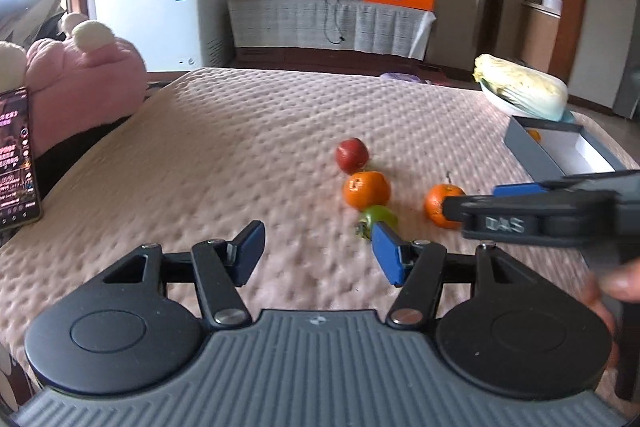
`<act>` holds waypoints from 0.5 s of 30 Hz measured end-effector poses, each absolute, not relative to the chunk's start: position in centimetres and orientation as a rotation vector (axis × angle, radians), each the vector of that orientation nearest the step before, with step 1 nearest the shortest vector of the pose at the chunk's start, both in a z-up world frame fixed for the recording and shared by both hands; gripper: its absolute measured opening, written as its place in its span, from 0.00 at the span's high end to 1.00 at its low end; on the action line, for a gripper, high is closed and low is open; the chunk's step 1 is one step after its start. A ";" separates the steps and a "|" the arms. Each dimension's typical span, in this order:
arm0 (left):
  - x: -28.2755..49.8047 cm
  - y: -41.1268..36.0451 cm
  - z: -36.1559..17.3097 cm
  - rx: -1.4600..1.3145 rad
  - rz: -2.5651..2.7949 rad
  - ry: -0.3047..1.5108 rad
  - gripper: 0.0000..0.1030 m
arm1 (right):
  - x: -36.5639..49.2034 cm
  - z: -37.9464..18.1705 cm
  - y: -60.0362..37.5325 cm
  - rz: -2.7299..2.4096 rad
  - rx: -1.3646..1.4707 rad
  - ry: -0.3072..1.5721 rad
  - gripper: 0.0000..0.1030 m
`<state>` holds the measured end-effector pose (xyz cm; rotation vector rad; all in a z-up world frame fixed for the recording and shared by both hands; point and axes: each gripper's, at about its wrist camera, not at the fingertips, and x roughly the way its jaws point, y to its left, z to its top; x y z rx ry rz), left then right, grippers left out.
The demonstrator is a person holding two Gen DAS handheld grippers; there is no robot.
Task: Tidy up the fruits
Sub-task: 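Grasp an orange with the right tool while the left tool grasps another green tomato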
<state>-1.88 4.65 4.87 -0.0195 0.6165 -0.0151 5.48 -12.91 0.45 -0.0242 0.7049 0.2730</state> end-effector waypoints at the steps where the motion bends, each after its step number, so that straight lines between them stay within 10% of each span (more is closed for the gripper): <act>1: -1.9 4.7 4.8 -0.015 -0.021 0.618 0.36 | 5.9 0.2 -12.9 0.276 -0.015 0.713 0.45; 9: -1.7 4.7 4.3 -0.004 -0.042 0.640 0.36 | 6.6 -0.7 -11.2 0.323 -0.022 0.732 0.45; 15: -1.8 4.4 4.2 0.009 -0.051 0.635 0.36 | 6.9 -1.0 -10.7 0.340 -0.050 0.743 0.64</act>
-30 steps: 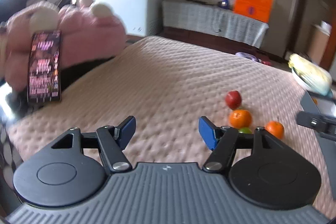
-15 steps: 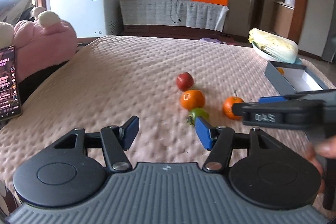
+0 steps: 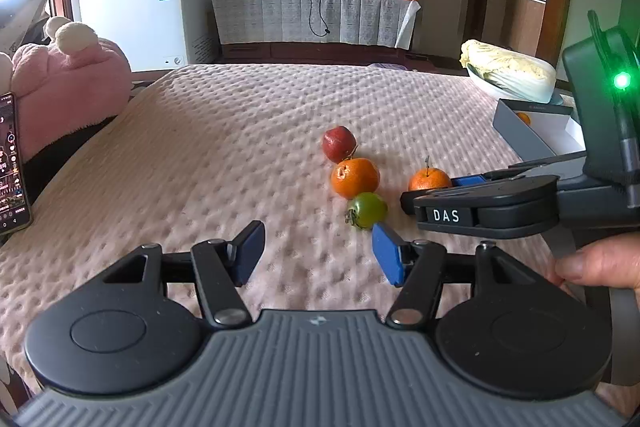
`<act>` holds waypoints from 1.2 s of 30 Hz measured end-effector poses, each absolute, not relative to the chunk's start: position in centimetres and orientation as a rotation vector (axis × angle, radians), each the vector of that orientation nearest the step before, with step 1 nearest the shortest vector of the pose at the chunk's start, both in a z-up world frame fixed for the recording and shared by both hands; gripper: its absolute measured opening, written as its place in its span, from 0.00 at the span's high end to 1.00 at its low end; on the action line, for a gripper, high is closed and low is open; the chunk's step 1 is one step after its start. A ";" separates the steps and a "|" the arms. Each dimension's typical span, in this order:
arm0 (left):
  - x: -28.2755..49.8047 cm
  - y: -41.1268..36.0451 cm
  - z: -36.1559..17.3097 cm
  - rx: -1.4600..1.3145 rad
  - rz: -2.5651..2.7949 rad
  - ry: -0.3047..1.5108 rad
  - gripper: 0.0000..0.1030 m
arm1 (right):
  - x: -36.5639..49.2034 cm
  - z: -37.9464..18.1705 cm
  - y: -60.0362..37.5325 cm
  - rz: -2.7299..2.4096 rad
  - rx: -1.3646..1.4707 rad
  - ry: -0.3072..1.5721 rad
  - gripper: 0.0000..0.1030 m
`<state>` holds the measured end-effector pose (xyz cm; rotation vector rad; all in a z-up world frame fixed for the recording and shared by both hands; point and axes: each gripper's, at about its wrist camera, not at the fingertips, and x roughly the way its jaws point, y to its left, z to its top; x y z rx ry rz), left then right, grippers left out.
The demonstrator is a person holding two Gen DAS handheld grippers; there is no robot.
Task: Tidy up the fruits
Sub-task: 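Grasp an orange with the right tool while the left tool grasps another green tomato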
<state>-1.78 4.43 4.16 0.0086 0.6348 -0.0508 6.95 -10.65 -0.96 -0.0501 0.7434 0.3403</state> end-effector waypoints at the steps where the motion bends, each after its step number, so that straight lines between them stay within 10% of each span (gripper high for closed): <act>1: -1.7 4.4 4.2 0.010 -0.049 0.634 0.36 | 6.9 -0.9 -10.7 0.341 -0.051 0.744 0.64; 25: 2.2 1.0 2.3 0.006 0.007 0.649 0.36 | 3.6 -0.1 -14.8 0.302 -0.133 0.812 0.64; 36: 4.0 0.5 1.5 -0.014 -0.027 0.662 0.56 | 3.8 -0.2 -14.8 0.302 -0.130 0.812 0.64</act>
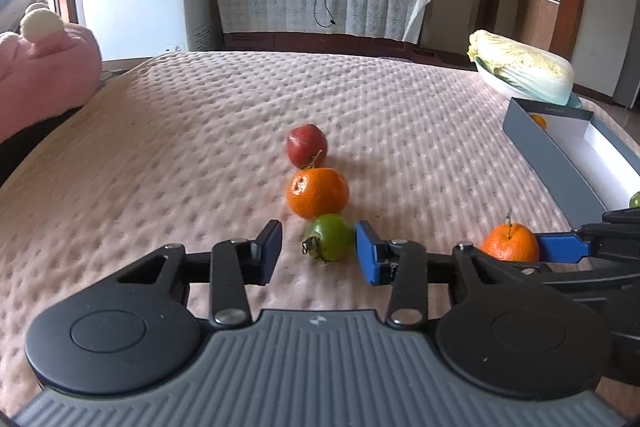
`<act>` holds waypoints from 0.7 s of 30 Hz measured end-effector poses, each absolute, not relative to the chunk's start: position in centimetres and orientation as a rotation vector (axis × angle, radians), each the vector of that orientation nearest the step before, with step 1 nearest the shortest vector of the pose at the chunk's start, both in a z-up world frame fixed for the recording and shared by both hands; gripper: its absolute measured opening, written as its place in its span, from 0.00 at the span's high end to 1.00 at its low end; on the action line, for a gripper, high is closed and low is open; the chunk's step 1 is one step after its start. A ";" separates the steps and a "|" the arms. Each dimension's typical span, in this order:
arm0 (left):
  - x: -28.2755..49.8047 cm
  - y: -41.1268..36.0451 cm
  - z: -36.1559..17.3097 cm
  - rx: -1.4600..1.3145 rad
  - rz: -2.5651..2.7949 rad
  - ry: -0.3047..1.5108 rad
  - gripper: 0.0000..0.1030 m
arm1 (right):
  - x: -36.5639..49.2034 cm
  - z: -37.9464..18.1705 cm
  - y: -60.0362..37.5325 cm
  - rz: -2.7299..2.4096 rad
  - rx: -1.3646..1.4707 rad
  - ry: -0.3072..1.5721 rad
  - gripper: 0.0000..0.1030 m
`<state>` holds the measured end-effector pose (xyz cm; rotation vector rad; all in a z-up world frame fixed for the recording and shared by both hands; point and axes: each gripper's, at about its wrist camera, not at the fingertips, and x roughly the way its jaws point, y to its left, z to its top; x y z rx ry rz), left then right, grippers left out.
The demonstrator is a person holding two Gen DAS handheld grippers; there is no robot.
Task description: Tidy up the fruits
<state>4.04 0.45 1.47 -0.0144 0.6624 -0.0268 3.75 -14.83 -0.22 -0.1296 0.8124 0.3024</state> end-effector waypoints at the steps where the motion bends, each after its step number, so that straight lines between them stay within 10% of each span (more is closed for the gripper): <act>1: 4.2 0.4 1.4 -0.014 -0.031 0.666 0.60 | 3.8 -0.2 -14.8 0.302 -0.129 0.812 0.64; 21: 3.6 1.1 1.8 -0.070 -0.071 0.691 0.71 | 3.9 0.1 -13.7 0.309 -0.102 0.791 0.64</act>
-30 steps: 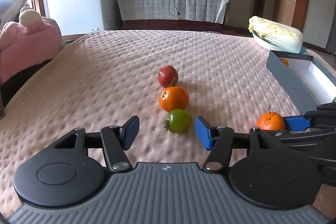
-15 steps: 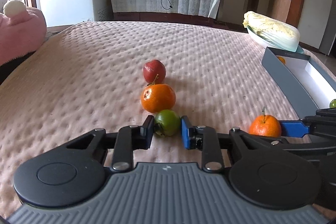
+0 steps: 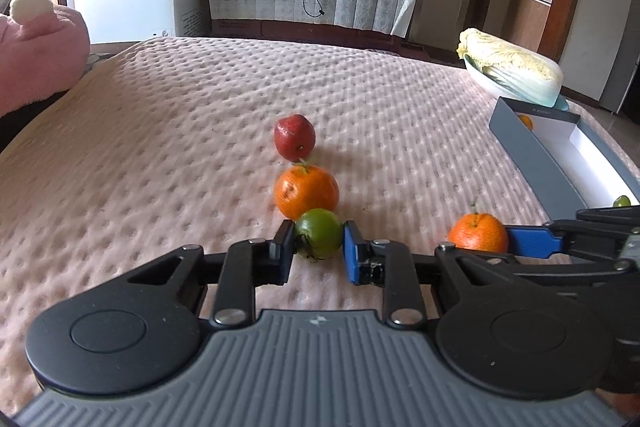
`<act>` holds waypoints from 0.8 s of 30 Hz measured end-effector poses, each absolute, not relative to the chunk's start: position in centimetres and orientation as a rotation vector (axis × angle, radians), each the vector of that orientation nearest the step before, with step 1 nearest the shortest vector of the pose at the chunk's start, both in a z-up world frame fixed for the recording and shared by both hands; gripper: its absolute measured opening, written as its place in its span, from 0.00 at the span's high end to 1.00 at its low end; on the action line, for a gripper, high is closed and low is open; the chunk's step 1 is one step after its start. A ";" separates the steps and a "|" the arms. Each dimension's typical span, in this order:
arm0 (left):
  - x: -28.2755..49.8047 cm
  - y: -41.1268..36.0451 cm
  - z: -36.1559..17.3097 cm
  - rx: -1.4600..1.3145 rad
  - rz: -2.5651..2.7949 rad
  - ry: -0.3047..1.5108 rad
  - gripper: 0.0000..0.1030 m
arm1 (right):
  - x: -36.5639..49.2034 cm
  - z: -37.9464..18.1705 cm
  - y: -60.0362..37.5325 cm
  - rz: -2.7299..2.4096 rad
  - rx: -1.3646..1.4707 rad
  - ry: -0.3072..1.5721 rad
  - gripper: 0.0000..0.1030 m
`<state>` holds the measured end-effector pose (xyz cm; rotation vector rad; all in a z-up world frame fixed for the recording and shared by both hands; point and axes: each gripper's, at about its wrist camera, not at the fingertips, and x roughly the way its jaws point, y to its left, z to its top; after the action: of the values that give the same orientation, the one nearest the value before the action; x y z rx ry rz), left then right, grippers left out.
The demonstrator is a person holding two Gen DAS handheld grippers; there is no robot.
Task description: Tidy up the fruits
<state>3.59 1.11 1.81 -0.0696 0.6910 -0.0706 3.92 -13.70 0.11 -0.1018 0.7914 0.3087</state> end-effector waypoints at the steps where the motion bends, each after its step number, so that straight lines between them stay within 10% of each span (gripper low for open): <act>1: 3.4 1.2 2.0 -0.065 -0.072 0.686 0.71 | 3.8 0.1 -13.5 0.311 -0.102 0.792 0.64; 24: 0.1 5.6 4.2 -0.039 0.031 0.663 0.71 | -2.1 2.3 -11.2 0.337 -0.097 0.702 0.64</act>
<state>0.11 5.59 4.17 -0.0390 0.6626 0.0305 -2.12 -11.18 2.28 -0.0973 0.7022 0.3368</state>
